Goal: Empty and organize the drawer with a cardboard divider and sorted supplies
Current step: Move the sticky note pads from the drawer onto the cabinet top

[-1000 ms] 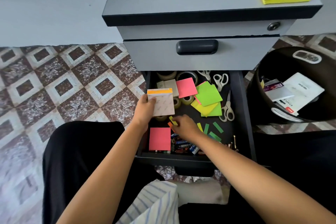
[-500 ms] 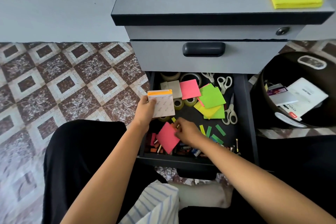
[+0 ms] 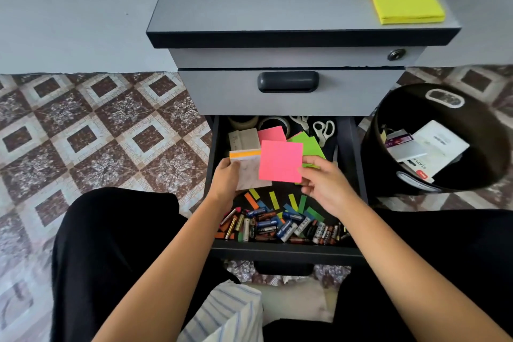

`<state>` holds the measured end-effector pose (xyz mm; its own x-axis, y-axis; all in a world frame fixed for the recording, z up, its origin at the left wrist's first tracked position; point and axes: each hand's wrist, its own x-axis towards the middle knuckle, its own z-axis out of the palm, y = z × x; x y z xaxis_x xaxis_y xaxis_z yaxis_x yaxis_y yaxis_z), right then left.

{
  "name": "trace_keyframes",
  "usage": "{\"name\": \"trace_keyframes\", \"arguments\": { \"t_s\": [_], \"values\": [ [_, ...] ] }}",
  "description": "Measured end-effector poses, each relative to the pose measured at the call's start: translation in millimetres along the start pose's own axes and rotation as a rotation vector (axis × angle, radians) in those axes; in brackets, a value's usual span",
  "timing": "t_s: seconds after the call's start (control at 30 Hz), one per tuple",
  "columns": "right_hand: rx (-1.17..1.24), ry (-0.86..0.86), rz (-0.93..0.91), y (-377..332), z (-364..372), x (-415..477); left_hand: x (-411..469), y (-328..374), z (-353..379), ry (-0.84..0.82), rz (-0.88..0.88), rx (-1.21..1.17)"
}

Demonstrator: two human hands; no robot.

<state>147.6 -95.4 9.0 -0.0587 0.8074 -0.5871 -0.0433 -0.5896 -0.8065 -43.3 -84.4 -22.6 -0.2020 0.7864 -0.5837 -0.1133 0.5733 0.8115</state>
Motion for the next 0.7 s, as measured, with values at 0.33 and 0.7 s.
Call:
{"name": "trace_keyframes", "arguments": {
  "t_s": [0.33,0.7],
  "values": [
    [-0.479,0.113,-0.200,12,28,-2,-18,2,26,-0.147,-0.017,-0.093],
    [-0.432,0.245,-0.334,-27,4,-22,-30,35,41,-0.239,0.235,0.244]
  ]
}}
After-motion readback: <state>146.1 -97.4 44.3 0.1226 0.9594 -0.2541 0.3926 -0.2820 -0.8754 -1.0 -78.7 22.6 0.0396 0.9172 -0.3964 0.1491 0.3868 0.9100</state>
